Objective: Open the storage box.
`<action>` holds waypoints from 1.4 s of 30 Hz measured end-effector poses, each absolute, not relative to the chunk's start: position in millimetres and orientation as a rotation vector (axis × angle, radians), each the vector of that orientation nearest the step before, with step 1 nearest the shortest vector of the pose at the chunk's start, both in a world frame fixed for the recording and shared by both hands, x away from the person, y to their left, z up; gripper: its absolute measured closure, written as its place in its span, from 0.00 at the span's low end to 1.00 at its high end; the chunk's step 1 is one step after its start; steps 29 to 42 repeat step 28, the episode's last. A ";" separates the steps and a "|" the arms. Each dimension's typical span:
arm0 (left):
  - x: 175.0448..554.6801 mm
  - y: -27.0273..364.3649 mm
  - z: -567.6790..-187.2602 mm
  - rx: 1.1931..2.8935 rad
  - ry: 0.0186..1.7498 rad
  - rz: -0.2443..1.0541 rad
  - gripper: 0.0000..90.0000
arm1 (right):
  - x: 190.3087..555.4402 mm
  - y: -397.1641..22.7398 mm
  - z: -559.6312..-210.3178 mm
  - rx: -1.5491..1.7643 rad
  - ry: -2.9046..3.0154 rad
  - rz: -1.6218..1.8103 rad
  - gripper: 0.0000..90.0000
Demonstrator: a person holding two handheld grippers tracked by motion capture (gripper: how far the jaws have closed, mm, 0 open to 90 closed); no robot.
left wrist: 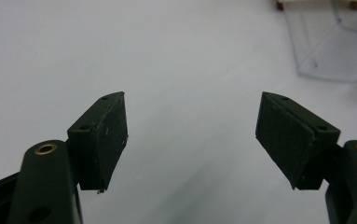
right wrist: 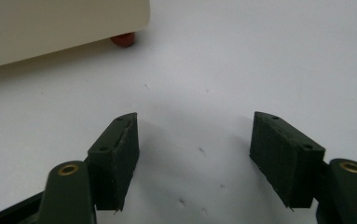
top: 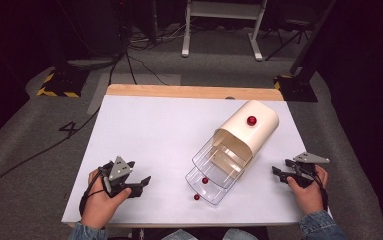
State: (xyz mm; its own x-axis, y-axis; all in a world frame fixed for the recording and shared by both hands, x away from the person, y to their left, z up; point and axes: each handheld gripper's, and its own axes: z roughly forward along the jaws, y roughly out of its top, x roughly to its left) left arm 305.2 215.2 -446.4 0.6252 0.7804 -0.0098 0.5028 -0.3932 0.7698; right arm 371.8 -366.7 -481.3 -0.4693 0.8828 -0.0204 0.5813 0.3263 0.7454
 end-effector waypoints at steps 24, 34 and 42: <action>316.0 253.1 -482.0 2.203 1.021 0.393 0.22 | 371.5 -366.6 -481.5 1.289 2.170 0.955 0.37; 316.0 253.0 -482.0 2.202 1.022 0.392 0.22 | 371.4 -366.5 -481.5 1.287 2.168 0.954 0.37; 316.0 253.0 -482.0 2.202 1.022 0.392 0.22 | 371.4 -366.5 -481.5 1.287 2.168 0.954 0.37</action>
